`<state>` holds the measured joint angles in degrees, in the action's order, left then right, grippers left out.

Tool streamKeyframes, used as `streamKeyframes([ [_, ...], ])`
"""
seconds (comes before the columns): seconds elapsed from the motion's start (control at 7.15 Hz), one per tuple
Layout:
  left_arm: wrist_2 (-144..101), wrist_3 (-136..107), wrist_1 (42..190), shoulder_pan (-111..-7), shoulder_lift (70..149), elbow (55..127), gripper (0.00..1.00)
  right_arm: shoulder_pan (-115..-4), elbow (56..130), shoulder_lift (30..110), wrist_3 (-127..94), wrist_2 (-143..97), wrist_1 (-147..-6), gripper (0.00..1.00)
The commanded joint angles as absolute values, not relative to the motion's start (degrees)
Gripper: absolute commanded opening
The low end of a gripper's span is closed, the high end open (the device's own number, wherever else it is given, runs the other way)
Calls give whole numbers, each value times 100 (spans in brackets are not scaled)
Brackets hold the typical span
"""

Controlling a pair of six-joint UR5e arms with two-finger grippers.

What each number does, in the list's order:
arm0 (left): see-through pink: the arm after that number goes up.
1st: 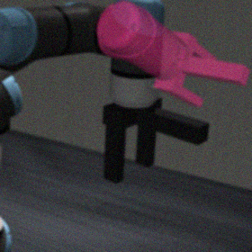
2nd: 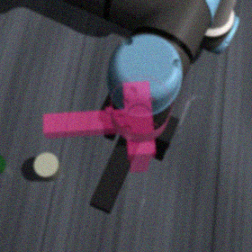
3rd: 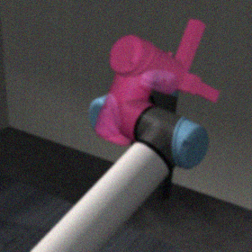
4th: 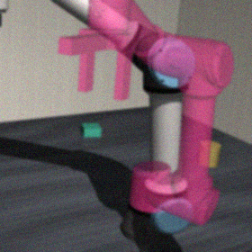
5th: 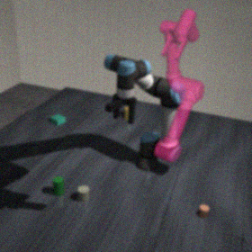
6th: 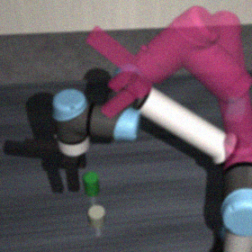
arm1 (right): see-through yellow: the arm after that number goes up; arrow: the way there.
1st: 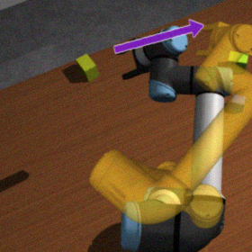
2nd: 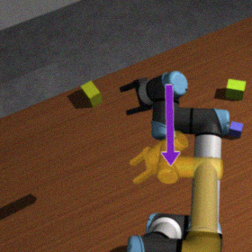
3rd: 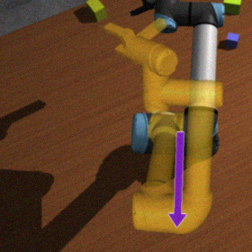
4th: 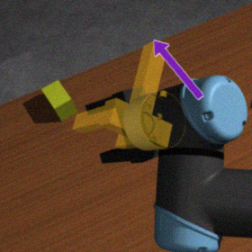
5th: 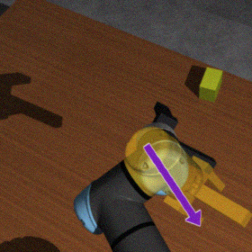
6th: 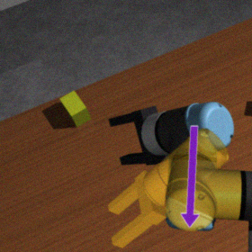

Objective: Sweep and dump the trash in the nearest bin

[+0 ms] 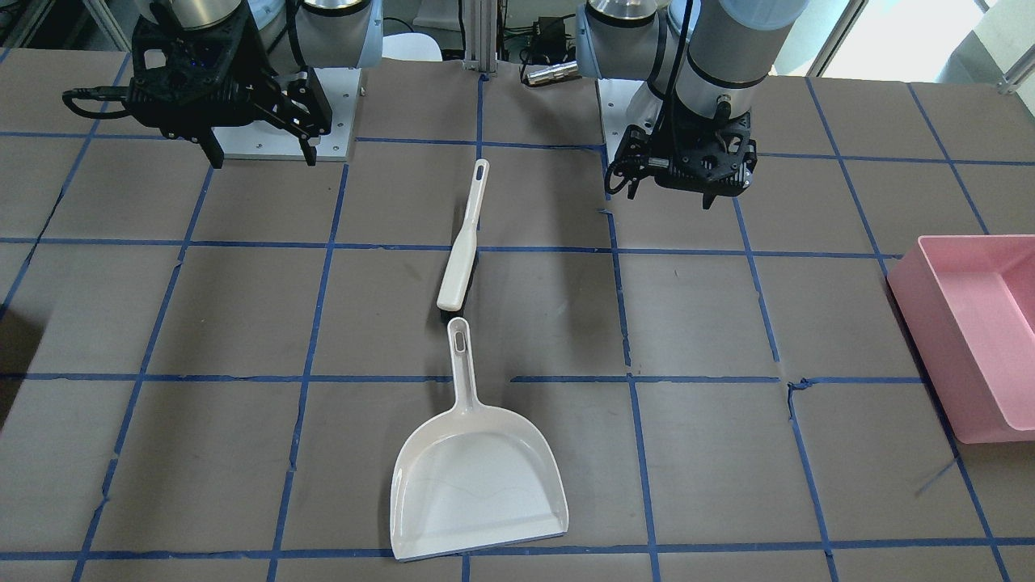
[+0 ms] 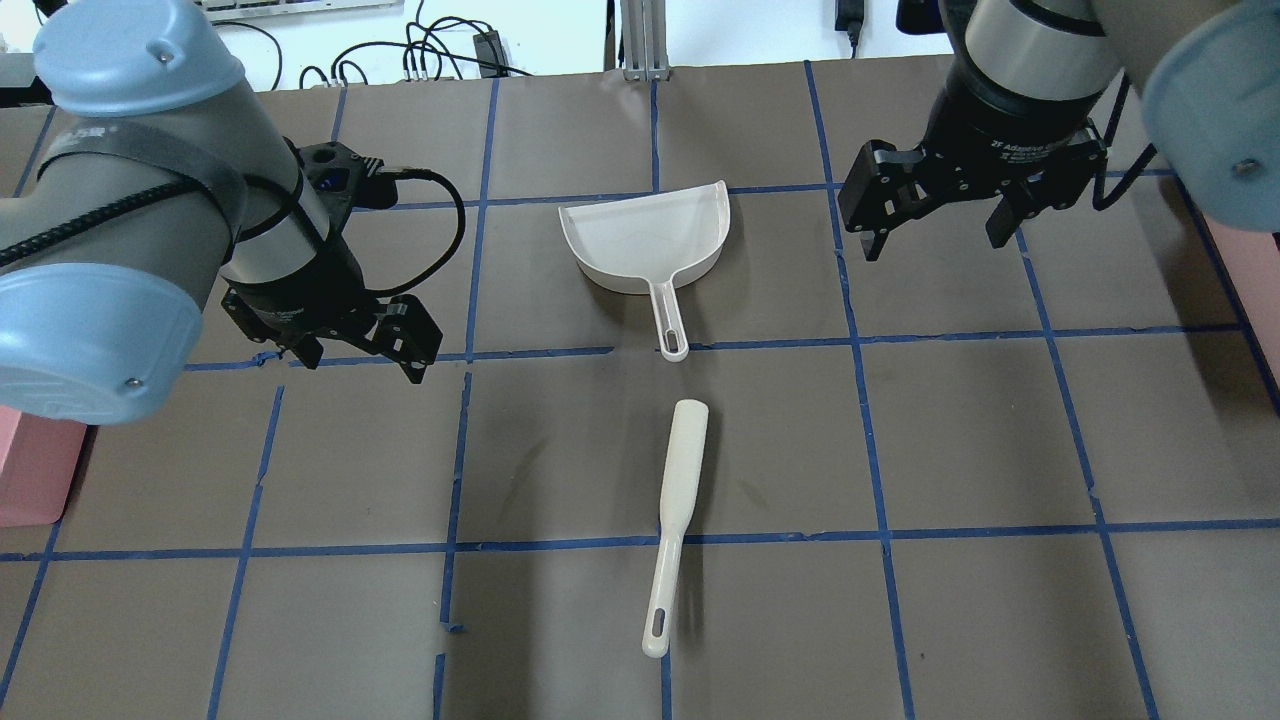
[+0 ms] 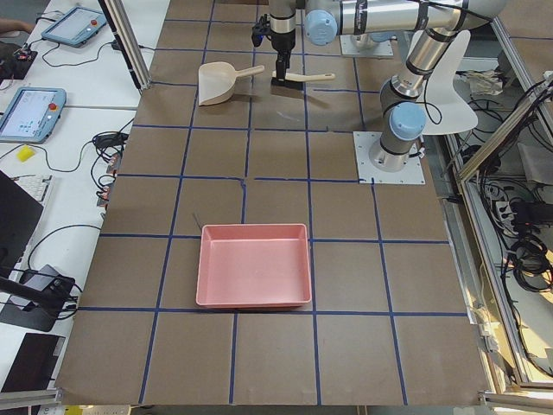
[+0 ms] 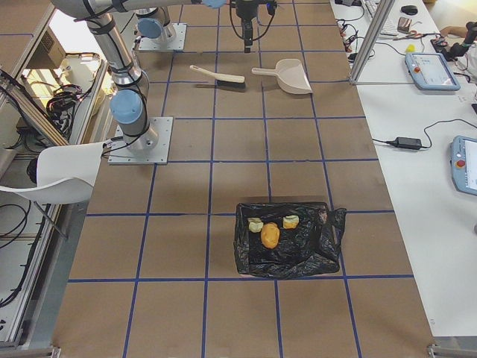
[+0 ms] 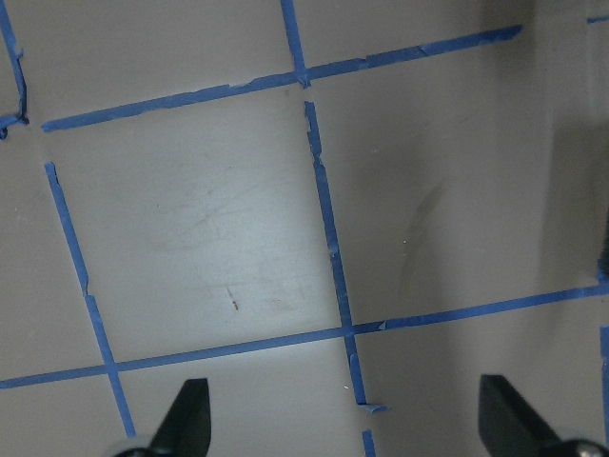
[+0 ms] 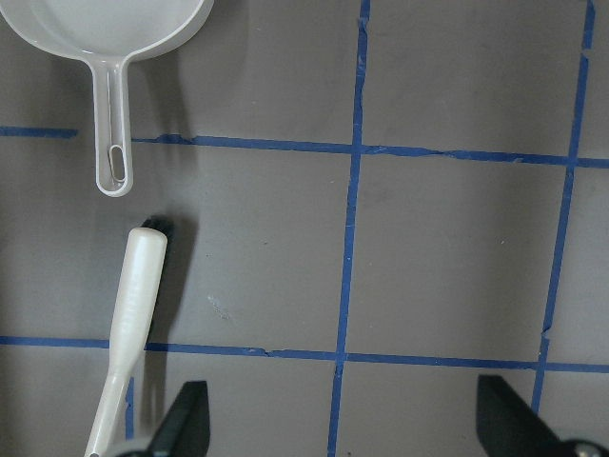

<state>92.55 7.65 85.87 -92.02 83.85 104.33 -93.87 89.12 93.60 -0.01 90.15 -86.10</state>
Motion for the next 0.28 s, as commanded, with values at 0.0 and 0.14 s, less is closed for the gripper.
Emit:
streamKeyframes([
  [0.0,9255,765,8596,-9202,8385,10441,100,-9387,8912,9360,0,9018,-8604,100],
  [0.14,9255,765,8596,-9202,8385,10433,100,-9387,8912,9360,0,9018,-8613,100],
])
